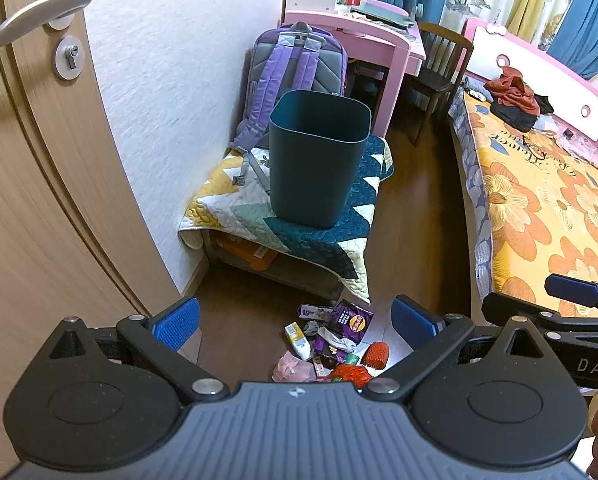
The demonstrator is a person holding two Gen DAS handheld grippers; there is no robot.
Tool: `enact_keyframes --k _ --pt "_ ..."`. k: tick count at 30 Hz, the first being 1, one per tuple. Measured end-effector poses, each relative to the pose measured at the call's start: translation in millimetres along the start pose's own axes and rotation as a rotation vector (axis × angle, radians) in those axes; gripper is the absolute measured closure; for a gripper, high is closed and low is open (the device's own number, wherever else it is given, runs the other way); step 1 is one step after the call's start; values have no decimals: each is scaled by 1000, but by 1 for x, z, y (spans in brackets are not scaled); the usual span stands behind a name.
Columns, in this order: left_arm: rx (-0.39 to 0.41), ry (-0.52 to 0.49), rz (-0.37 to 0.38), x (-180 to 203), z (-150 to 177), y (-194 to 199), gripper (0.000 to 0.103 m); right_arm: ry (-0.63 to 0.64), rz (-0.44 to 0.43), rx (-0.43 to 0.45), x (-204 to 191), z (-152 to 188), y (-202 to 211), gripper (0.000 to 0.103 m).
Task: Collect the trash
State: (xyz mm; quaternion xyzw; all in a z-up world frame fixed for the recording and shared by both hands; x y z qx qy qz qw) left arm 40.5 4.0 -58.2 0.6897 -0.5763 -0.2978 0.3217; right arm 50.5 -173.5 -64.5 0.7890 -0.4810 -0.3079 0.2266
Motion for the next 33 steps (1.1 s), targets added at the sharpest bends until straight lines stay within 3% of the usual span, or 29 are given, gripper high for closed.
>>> enact_keyframes --k 33 --pt "69 -34 51 -3 -22 -3 0 3 39 39 -1 -3 4 9"
Point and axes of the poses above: each gripper's, at about its wrist camera, not at the fingertips, and y roughly against the way its jaws point, x to its right, z to its underside, the point moved 10 cm from there along -y, roughly the way its jaws point, and after that the axes turned 8 degrees about -z, right-handed, at the moved point
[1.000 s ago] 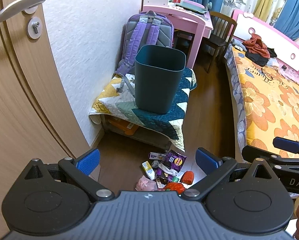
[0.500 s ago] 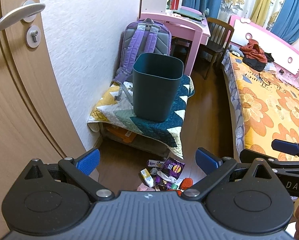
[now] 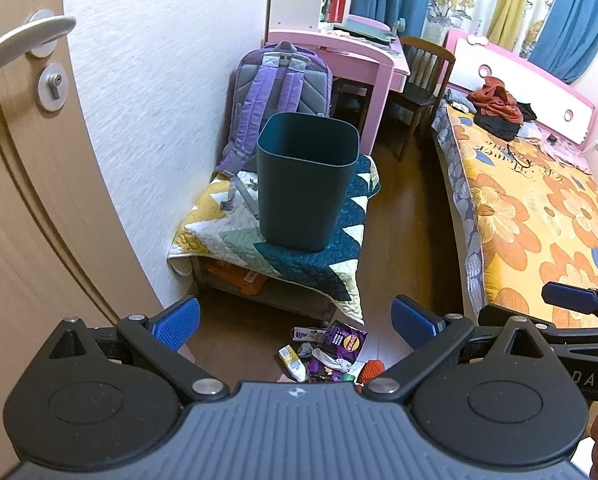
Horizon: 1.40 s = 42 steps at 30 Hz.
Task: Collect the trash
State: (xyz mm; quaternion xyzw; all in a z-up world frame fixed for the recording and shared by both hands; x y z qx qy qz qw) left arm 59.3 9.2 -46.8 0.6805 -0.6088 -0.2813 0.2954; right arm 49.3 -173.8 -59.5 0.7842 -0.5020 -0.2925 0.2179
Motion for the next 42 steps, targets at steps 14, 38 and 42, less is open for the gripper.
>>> enact_keyframes --k 14,38,42 --pt "5 -44 49 -14 -10 -4 0 -28 28 13 -10 -5 -2 9" --pt "-209 53 -94 61 2 -134 0 63 -69 -125 102 -2 -88 8" --pt "-275 38 -89 72 27 -182 0 108 -76 -203 133 17 -127 8"
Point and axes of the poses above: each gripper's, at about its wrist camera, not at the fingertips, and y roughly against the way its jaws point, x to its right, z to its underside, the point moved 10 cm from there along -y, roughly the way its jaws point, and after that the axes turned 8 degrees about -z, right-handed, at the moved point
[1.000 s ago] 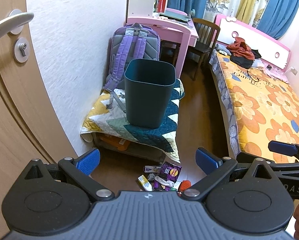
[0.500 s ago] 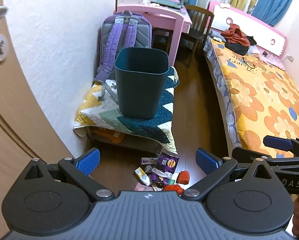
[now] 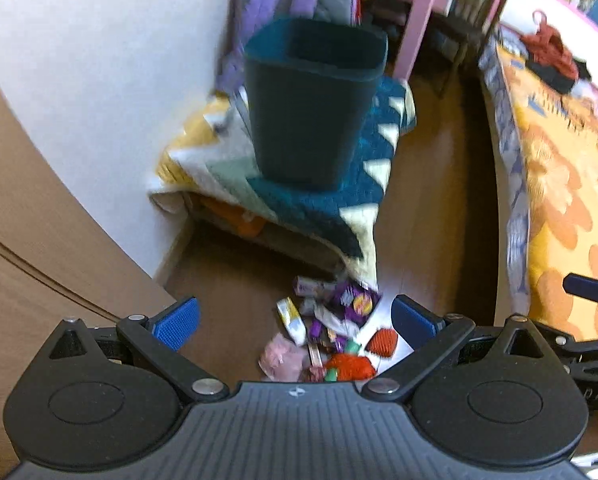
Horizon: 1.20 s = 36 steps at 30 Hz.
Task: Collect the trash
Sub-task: 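Lower both grippers to the trash pile on the floor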
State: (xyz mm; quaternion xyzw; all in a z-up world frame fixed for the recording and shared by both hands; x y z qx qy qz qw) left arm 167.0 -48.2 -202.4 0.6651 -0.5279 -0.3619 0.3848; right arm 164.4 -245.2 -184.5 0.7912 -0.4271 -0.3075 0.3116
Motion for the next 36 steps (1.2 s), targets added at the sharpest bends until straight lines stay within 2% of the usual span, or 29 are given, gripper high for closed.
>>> enact_keyframes --k 5,10,13,16,21,23,26,29,36 --pt "-81 -103 35 16 27 -96 0 -75 47 -63 37 36 -68 9" --pt "-174 -216 32 23 75 -219 0 -134 99 -127 62 97 -154 13" --pt "-219 -288 10 26 107 -291 0 -161 94 -196 71 142 -218 15" --pt "-290 -290 11 30 142 -360 0 -137 96 -275 76 196 -285 22" --pt "-384 -280 10 35 196 -460 1 -135 94 -377 90 276 -381 26" --pt "-429 -260 14 37 216 -494 1 -138 102 -413 98 304 -412 33" --pt "-478 -227 23 42 240 -536 1 -175 110 -470 113 339 -451 39" --pt "-513 -210 19 48 257 -570 1 -231 98 -482 124 364 -475 39" --pt "-552 -204 17 56 275 -616 1 -297 61 -506 131 394 -506 45"
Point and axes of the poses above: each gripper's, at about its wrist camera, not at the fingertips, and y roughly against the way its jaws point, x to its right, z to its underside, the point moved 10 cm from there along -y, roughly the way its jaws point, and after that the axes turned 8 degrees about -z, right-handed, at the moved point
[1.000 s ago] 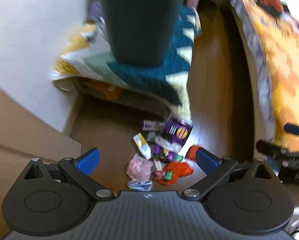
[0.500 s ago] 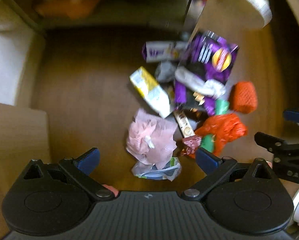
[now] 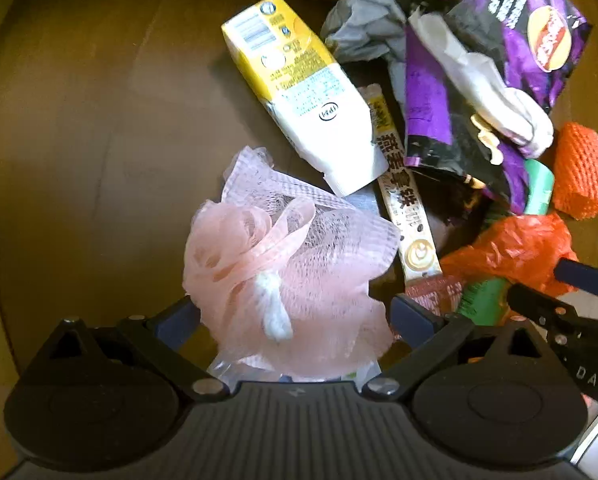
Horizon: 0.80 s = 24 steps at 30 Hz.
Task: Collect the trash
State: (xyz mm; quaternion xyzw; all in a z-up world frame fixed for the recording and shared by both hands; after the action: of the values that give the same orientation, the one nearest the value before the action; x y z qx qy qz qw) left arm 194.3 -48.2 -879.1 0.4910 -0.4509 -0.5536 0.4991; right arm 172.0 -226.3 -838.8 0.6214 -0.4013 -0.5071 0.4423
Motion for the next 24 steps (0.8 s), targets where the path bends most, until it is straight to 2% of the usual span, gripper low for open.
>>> enact_keyframes --k 2,4,6,7,9,10,13,16,20,24 --pt "-4 2 -2 1 -3 -6 3 3 -9 2 0 -5 -12 53" --pt "-15 8 -10 0 -4 -11 18 1 -17 8 -1 -6 -13 61" --pt "-34 26 -11 -1 -5 -13 40 -13 -22 13 0 -6 -12 68" --pt "-36 35 -12 -3 -5 -13 45 -17 -27 15 2 -7 -12 76" --pt "-42 45 -12 -6 -5 -11 61 -16 -36 19 1 -6 -7 84" --pt "-44 48 -10 -8 -5 -9 65 -12 -34 22 1 -5 -3 90" --pt "-41 51 -15 -11 -3 2 72 -3 -47 35 0 -5 8 96" --pt "-31 55 -15 -14 -2 20 76 29 -42 54 -6 -5 28 97" --pt "-19 91 -8 -22 4 41 86 45 -43 89 -14 -4 61 98" --pt "-4 116 2 -27 12 67 90 41 -54 114 -26 -4 88 98"
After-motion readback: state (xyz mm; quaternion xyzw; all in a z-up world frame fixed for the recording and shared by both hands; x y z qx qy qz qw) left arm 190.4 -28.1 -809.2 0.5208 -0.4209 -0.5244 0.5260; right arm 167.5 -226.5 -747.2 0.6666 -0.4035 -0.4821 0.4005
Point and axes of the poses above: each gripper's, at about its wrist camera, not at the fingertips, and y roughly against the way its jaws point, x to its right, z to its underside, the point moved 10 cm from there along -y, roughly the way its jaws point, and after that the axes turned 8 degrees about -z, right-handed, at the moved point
